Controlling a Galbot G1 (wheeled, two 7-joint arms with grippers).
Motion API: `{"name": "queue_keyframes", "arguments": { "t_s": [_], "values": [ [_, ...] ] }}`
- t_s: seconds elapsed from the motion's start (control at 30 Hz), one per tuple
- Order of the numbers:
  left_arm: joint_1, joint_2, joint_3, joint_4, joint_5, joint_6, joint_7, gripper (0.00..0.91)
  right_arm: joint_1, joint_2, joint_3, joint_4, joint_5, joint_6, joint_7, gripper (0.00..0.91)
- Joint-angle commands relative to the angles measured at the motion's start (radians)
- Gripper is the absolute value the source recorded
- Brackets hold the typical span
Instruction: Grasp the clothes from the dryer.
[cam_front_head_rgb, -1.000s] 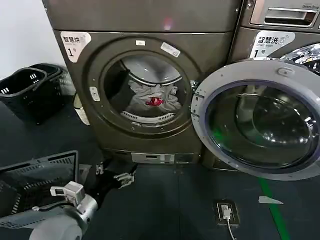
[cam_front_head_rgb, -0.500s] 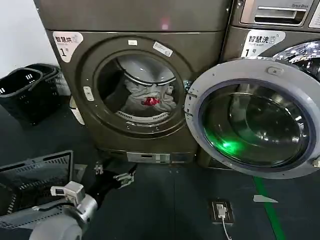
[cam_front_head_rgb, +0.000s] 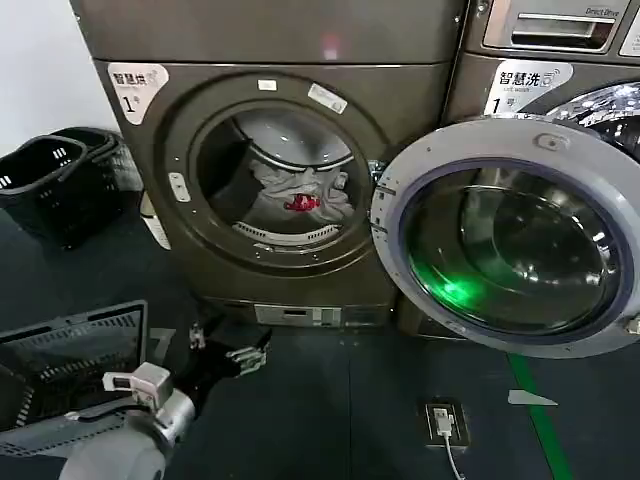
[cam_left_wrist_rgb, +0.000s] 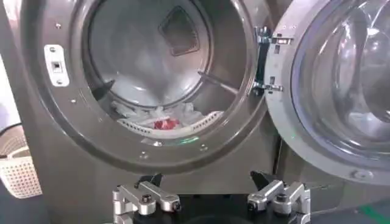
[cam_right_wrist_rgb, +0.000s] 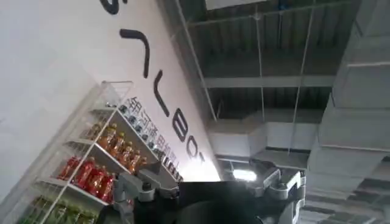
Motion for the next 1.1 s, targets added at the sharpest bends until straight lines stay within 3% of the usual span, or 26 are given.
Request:
{"name": "queue_keyframes", "arguments": {
  "t_s": [0.03,1.1],
  "values": [
    [0.001,0.001,0.002,0.014,-0.004,-0.057,-0.014,0.907,0.002,0.001,-0.005,0.000,0.000,0.003,0.004,0.907],
    [-0.011,0.013,0.009,0.013,0.048,-0.042,-0.009,0.907,0.004,0.006,-0.014,0.007,0.004,0.014,-0.011,0.907]
  ]
}}
